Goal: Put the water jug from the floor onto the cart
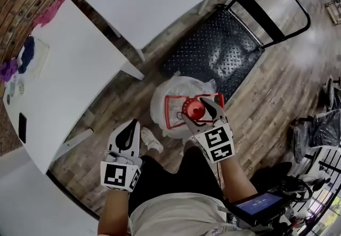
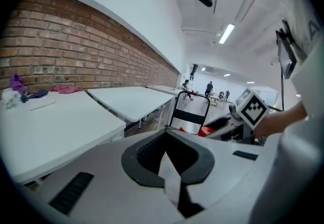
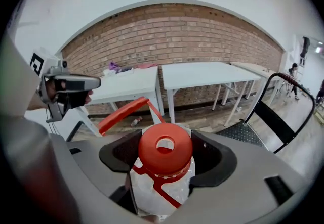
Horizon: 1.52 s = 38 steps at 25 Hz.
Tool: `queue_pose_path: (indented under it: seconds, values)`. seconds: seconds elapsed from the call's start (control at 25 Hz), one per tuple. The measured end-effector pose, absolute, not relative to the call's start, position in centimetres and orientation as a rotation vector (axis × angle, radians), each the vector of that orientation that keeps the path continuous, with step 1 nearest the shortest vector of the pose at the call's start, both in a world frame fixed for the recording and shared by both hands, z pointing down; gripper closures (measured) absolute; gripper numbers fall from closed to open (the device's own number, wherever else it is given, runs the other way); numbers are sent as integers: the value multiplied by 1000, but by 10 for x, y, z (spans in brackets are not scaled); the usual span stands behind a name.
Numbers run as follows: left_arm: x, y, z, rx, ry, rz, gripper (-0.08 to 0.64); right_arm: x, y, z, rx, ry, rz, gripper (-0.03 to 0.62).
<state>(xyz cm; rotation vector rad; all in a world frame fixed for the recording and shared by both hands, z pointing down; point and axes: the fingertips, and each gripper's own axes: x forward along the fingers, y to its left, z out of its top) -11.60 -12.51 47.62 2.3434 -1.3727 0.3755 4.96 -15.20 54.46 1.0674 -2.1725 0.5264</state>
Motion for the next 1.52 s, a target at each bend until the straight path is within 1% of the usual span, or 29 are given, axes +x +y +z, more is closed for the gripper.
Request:
queue_pose_path:
  seconds: [0.2, 0.36, 0.92, 1.24, 1.52]
  values:
    - [-73, -140, 460, 2394, -1328, 365, 558, 112, -188, 504, 1166, -2157, 478, 281]
    - [-51, -152, 454, 2391, -1342, 369, 558, 168, -229, 494, 1240, -2138, 444, 281]
    - [13, -176, 464, 2344, -1391, 438, 558, 347, -383, 559, 1451, -1928, 411, 281]
    - [26, -181, 476, 2299, -1424, 466, 558, 392, -437, 613, 1504, -1848, 488, 281]
    - [23, -178, 480, 2260, -1460, 495, 558, 415, -448, 661, 1548, -1792, 614, 281]
